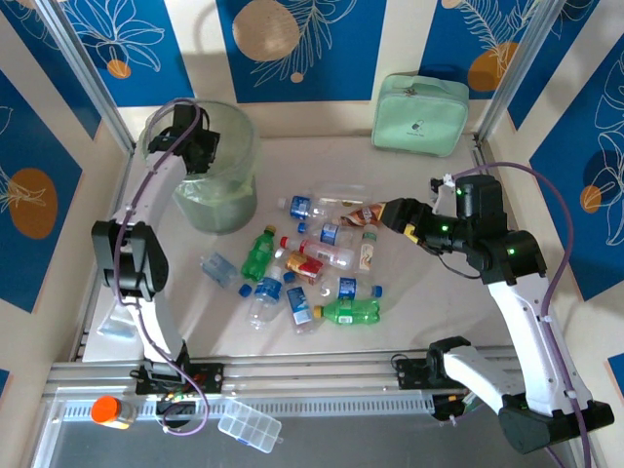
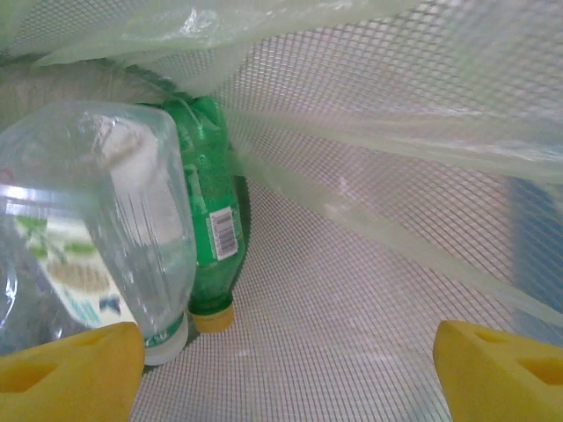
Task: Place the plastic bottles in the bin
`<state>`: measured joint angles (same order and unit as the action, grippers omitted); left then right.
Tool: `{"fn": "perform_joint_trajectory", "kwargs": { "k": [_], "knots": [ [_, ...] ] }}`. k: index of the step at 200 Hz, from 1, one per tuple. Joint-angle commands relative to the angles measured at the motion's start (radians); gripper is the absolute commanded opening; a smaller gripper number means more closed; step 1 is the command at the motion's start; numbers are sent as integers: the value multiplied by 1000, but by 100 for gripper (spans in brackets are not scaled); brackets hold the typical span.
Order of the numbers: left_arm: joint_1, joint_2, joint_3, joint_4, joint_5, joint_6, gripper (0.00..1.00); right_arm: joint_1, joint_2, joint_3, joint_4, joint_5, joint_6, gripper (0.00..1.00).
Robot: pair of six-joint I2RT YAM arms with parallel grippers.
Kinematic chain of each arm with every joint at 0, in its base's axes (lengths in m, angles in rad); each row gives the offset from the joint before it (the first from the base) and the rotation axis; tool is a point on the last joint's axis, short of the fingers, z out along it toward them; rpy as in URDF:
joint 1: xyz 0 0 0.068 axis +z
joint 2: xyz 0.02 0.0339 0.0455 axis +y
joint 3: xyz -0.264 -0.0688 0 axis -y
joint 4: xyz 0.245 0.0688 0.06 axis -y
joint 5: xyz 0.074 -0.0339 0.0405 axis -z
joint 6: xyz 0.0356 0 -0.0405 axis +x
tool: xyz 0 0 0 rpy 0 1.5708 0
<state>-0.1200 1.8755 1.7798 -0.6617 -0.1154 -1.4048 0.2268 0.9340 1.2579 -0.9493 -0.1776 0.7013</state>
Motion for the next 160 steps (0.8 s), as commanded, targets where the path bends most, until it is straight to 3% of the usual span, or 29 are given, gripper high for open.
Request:
{"fn": "perform_joint_trajectory", "kwargs": {
  "k": [1, 59, 93, 112, 160],
  "knots": [
    [-3, -108, 37, -53, 13, 27, 85, 2, -3, 33, -55, 23, -35, 88],
    [-15, -306, 34, -211, -30, 180, 83, 103, 26, 22, -118, 57, -93, 84],
    [-93, -487, -81, -298, -96, 299, 82, 185, 24, -9, -111, 93, -77, 84],
    [-131, -603, -170, -364, -118, 316, 82, 215, 21, -36, -92, 52, -89, 83],
    [-139, -893, -358, -437, -109, 333, 81, 301, 40, -50, -46, 53, -103, 81]
  ]
}}
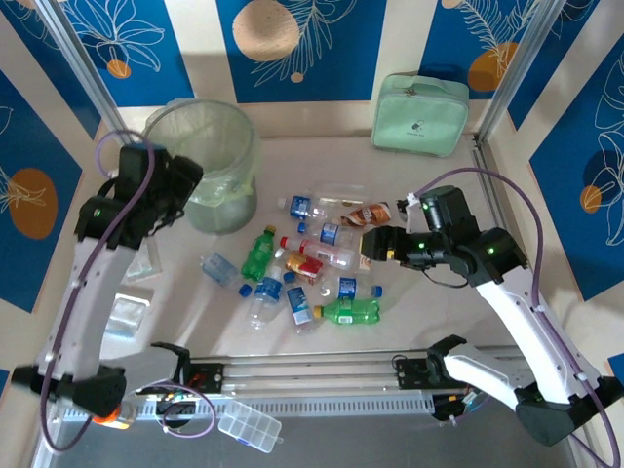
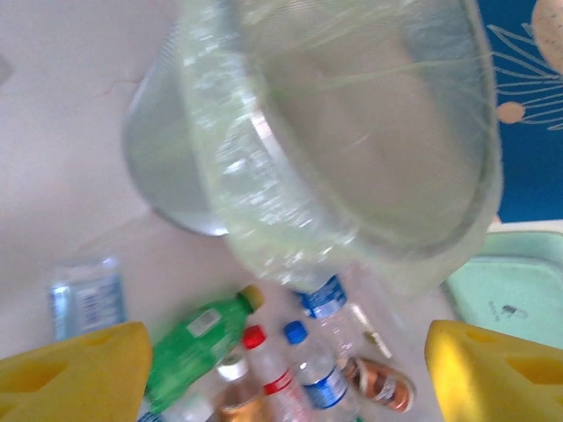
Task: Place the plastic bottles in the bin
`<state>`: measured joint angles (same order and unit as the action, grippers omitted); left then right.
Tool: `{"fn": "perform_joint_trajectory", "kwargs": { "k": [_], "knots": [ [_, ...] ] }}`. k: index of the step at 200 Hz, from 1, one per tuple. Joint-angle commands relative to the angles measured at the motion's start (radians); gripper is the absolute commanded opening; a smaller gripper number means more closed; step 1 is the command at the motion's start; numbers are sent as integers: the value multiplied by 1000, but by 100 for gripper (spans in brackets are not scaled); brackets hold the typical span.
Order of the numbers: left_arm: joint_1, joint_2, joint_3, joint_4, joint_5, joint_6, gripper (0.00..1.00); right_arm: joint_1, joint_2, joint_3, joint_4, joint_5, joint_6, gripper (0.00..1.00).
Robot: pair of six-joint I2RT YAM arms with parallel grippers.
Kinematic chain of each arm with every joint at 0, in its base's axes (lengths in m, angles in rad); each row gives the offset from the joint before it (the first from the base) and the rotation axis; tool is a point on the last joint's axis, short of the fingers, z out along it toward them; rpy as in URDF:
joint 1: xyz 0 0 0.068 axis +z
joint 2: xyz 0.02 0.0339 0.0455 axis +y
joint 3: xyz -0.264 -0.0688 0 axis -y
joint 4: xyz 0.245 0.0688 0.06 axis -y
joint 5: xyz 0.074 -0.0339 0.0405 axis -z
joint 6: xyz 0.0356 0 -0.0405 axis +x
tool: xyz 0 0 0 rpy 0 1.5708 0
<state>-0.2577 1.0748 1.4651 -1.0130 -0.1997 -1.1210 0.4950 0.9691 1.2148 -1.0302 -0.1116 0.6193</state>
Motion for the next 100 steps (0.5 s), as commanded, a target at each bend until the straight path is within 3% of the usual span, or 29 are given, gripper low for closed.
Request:
{"fn": "perform_joint_trajectory", "kwargs": {
  "k": [1, 38, 100],
  "knots": [
    [-2, -98, -46, -88, -24, 49, 81, 34, 6, -7, 35, -13, -21, 81],
    [-2, -225, -126, -140, -5, 52, 81, 67, 38, 1, 56, -14, -33, 80],
    [-2, -418, -387, -184, 68, -76, 79, 80, 59, 11, 64, 11, -33, 80]
  ]
}}
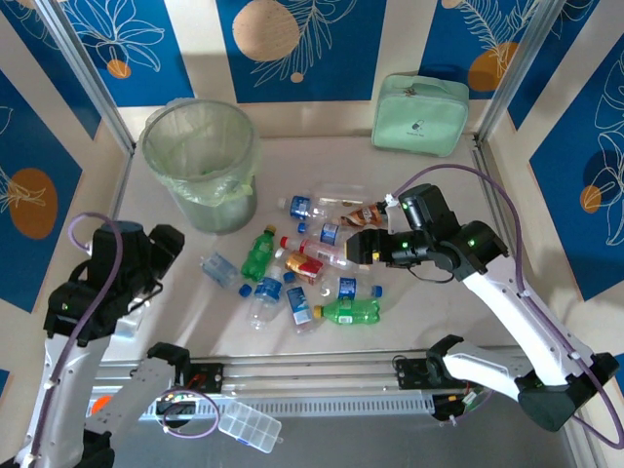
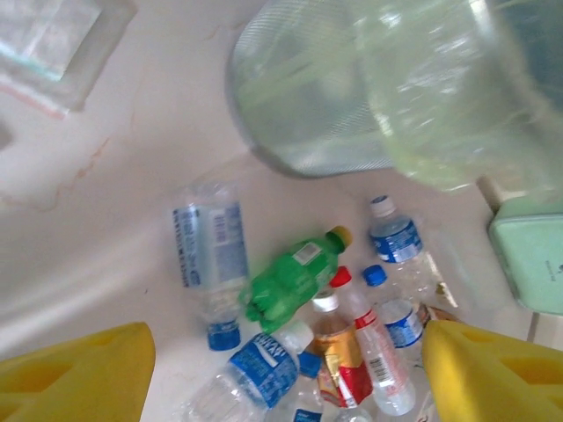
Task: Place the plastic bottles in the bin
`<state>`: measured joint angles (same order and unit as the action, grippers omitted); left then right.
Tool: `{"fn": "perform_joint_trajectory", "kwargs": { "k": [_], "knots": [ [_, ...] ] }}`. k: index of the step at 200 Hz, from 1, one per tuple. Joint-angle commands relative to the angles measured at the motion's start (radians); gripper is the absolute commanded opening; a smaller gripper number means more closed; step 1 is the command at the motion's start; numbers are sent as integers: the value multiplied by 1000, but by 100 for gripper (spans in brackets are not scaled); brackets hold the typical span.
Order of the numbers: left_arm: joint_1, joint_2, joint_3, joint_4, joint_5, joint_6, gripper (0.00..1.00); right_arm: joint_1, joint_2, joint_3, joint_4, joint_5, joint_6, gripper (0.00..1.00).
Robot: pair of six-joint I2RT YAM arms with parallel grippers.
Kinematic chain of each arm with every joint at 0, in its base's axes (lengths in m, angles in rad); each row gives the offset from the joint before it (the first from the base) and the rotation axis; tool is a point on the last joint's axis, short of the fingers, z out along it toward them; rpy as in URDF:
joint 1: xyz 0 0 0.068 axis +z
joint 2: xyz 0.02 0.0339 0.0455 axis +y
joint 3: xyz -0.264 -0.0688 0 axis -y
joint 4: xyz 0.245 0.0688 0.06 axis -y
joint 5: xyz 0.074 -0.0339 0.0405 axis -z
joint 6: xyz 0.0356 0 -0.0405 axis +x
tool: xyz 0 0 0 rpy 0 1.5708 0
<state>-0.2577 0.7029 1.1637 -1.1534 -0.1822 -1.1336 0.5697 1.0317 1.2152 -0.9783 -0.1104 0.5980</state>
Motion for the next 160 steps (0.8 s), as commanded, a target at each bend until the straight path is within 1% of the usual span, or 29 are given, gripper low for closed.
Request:
{"fn": "perform_joint_trajectory", "kwargs": {
  "k": [1, 14, 41, 75, 109, 139, 160],
  "knots": [
    [-2, -49, -91, -43, 53, -66, 79, 6, -4, 10, 12, 10, -10, 80],
    [-2, -67, -158, -33, 81, -101, 79, 5, -5, -1, 16, 16, -3, 80],
    [-2, -83, -293, 30, 122, -169, 83, 1, -5, -20, 23, 22, 9, 80],
    [-2, -24, -399, 149, 135, -190, 87, -10, 2, -22, 24, 23, 8, 80],
    [-2, 87, -466, 316, 150, -225, 89, -29, 2, -22, 17, 20, 0, 80],
    [-3, 239, -478, 445, 167, -216, 89, -51, -1, -23, 3, 14, -11, 81],
    [-3, 330, -469, 504, 162, -204, 89, -69, -12, -29, -6, 11, -15, 81]
  ]
}}
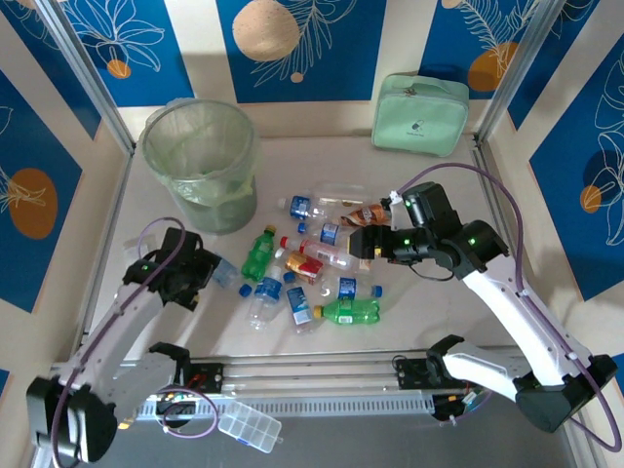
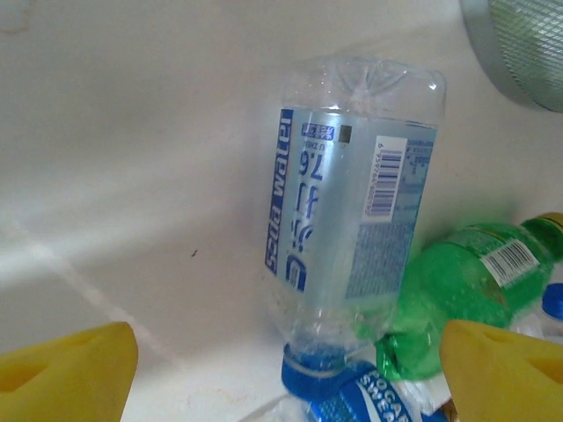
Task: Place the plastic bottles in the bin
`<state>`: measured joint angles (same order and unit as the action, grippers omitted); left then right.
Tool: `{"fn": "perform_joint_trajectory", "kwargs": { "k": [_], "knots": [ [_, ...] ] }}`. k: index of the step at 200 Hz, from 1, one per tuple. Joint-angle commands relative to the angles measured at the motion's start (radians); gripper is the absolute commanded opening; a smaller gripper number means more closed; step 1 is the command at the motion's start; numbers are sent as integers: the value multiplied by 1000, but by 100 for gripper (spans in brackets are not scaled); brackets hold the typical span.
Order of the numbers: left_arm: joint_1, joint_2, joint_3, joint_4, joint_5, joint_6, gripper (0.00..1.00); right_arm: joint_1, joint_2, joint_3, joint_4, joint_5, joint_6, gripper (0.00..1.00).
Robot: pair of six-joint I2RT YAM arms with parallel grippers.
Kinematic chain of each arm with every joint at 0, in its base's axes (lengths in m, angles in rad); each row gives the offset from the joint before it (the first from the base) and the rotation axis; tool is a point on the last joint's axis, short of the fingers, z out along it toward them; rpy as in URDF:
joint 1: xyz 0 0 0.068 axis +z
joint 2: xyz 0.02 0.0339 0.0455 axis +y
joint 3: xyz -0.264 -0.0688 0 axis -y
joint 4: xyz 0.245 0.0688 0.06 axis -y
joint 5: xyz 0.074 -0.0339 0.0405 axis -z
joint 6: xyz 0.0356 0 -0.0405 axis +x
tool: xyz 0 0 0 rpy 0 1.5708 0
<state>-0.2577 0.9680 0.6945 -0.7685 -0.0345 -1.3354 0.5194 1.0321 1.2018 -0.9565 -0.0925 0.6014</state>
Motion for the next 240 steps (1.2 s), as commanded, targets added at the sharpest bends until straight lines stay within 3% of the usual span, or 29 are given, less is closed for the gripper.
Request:
{"fn": "perform_joint_trajectory", "kwargs": {
  "k": [1, 79, 130, 240],
  "knots": [
    [-3, 68, 1, 121, 13, -1, 89, -20, -13, -16, -28, -7, -18, 81],
    [-3, 318, 71, 177, 3, 42, 89, -73, -58, -74, -22, -37, -3, 81],
    [-2, 410, 92, 251, 8, 72, 90, -87, -60, -88, -22, -50, -3, 81],
    [-2, 560, 123, 200, -25, 111, 95, -124, -40, -102, -22, -81, -12, 81]
  ]
}}
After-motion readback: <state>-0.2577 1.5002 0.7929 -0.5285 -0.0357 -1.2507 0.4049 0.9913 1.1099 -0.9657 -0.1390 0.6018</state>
